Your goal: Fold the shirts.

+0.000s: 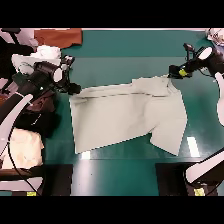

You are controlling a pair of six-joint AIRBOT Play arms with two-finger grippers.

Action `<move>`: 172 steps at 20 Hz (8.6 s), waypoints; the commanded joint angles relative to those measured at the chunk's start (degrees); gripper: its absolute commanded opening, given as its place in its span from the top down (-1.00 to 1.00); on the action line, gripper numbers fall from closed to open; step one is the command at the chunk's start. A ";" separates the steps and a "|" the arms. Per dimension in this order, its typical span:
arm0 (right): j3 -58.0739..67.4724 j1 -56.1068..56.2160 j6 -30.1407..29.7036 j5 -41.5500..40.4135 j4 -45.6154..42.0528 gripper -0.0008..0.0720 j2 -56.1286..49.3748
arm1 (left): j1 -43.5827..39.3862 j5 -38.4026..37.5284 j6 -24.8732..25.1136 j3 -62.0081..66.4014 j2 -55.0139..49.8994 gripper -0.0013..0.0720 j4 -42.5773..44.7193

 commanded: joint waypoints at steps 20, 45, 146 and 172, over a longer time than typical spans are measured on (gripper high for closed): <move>-9.75 -1.16 0.50 7.98 2.19 0.05 12.39 | 9.44 -6.25 10.27 -7.54 2.58 -0.91 -15.37; -48.06 -20.02 -6.12 10.62 2.36 -0.40 43.17 | 9.31 -4.72 14.21 -18.36 17.59 -0.58 -22.93; -75.21 -15.85 -5.14 6.84 11.26 -0.72 50.71 | 13.99 8.44 21.68 -33.68 24.72 -0.80 -35.01; -64.50 -14.93 -1.95 4.92 15.23 0.93 53.92 | 13.99 -9.03 23.96 -34.82 18.78 -1.00 -35.01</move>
